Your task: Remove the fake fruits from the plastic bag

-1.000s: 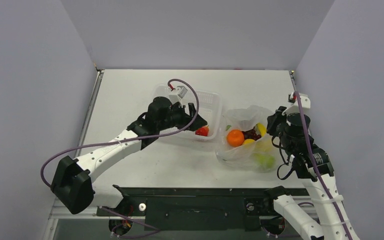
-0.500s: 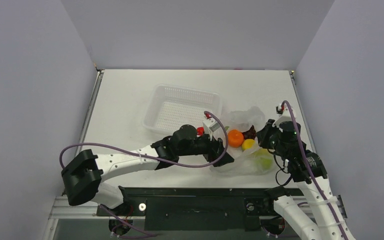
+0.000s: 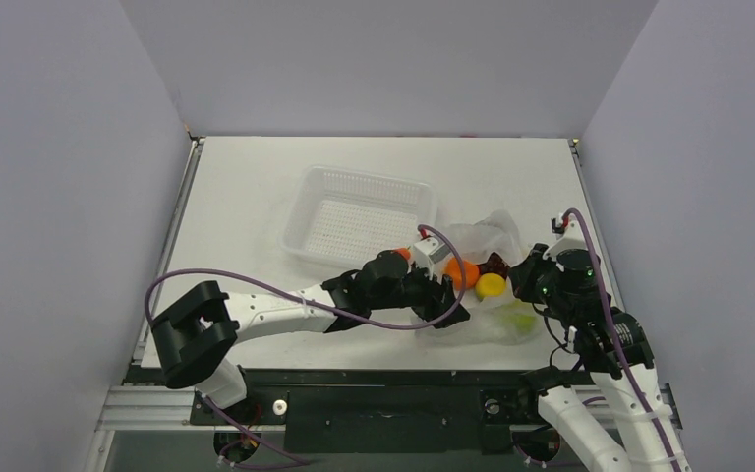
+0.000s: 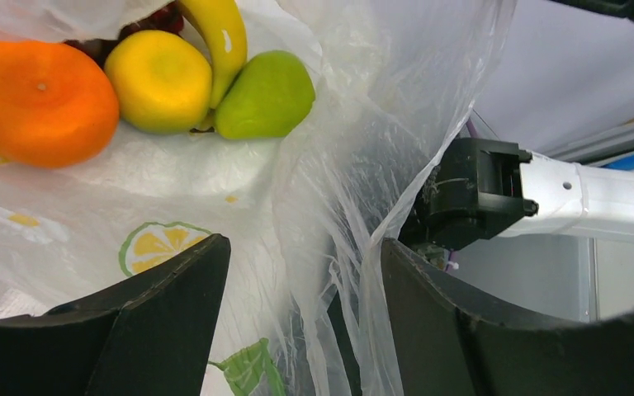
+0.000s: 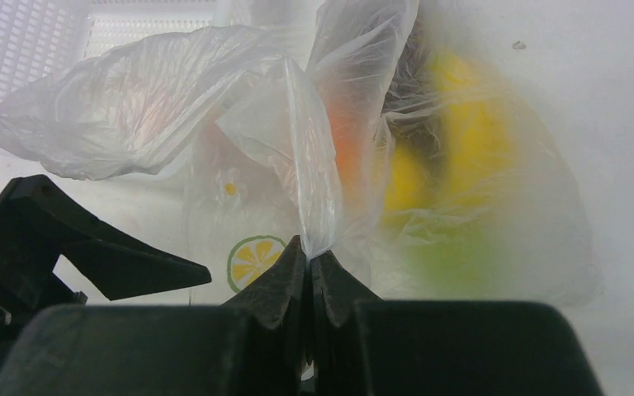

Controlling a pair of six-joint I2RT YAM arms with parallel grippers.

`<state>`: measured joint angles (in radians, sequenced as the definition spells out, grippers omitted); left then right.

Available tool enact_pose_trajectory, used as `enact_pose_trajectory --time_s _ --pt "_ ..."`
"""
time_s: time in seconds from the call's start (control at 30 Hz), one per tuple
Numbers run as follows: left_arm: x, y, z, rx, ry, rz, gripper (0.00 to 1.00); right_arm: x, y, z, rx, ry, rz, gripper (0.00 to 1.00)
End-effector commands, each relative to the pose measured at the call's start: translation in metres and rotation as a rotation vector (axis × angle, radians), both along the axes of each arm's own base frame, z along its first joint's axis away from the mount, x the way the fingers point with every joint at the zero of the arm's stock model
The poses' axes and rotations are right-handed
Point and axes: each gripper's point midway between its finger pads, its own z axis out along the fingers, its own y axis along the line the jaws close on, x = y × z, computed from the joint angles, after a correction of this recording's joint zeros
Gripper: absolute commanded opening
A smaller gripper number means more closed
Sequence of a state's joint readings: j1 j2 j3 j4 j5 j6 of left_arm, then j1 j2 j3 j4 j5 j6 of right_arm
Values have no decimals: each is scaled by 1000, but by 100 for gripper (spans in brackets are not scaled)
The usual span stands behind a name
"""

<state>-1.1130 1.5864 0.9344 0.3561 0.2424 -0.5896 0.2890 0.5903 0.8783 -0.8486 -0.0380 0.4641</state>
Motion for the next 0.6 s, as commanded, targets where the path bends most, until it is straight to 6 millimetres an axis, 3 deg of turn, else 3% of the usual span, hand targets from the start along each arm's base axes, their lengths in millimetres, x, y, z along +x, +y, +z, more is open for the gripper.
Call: enact_pose_trajectory --time_s 0.0,0.17,0.27,0.57 --pt "16 3 62 -140 -122 88 65 7 -3 19 -20 -47 -13 0" --pt "18 19 87 -187 -176 132 68 11 -4 14 -44 -40 -5 0" --pt "23 19 101 -194 -190 155 69 11 -2 13 -44 -34 7 0" --pt "34 -13 87 -151 -145 149 60 14 0 13 -34 -44 13 0"
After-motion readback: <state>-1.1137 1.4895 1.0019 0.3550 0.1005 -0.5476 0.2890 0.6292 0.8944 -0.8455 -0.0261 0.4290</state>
